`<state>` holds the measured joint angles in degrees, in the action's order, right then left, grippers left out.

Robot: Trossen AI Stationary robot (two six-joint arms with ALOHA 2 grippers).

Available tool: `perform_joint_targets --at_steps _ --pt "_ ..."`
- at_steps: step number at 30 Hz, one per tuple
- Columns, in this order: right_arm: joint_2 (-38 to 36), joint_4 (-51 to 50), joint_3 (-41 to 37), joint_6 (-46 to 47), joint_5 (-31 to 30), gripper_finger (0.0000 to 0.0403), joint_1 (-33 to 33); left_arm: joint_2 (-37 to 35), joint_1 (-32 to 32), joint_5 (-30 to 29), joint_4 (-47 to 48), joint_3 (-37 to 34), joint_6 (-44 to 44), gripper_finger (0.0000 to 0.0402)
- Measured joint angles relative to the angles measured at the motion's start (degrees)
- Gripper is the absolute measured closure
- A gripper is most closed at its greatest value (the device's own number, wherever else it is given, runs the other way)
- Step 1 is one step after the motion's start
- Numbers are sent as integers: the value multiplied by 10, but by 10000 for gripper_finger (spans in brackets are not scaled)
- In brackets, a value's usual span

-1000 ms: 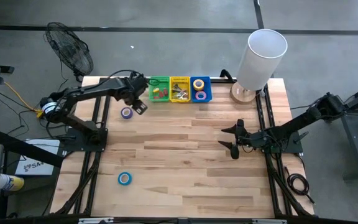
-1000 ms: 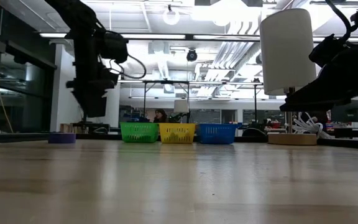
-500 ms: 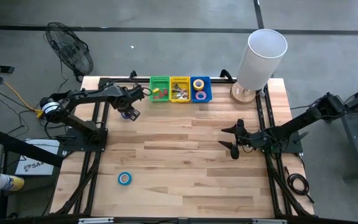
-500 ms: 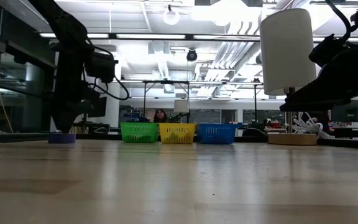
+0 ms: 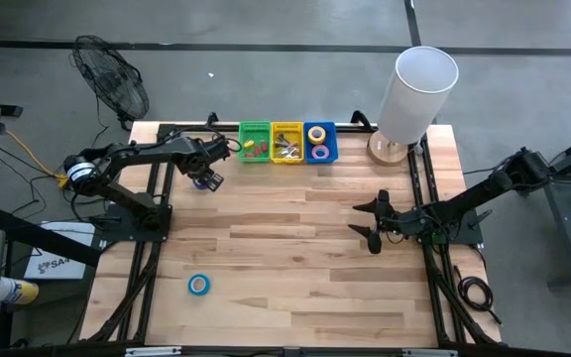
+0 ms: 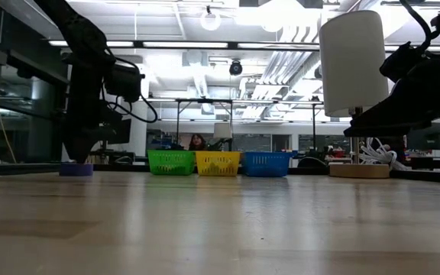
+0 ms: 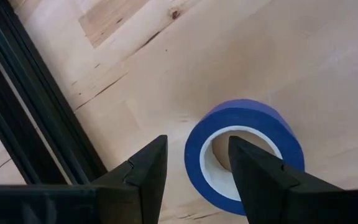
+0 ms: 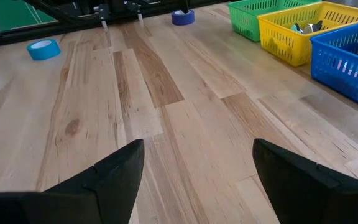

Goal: Pick and place Stapler, Stapler remover, tape
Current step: Put the violet tape into the blue bin

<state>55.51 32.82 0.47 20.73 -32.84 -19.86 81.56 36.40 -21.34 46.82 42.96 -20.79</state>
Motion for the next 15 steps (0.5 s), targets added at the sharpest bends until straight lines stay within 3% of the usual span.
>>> perform_joint_targets --at_steps 15 --pt "0 0 0 0 0 111 0 0 0 3 -11 -8 -11 236"
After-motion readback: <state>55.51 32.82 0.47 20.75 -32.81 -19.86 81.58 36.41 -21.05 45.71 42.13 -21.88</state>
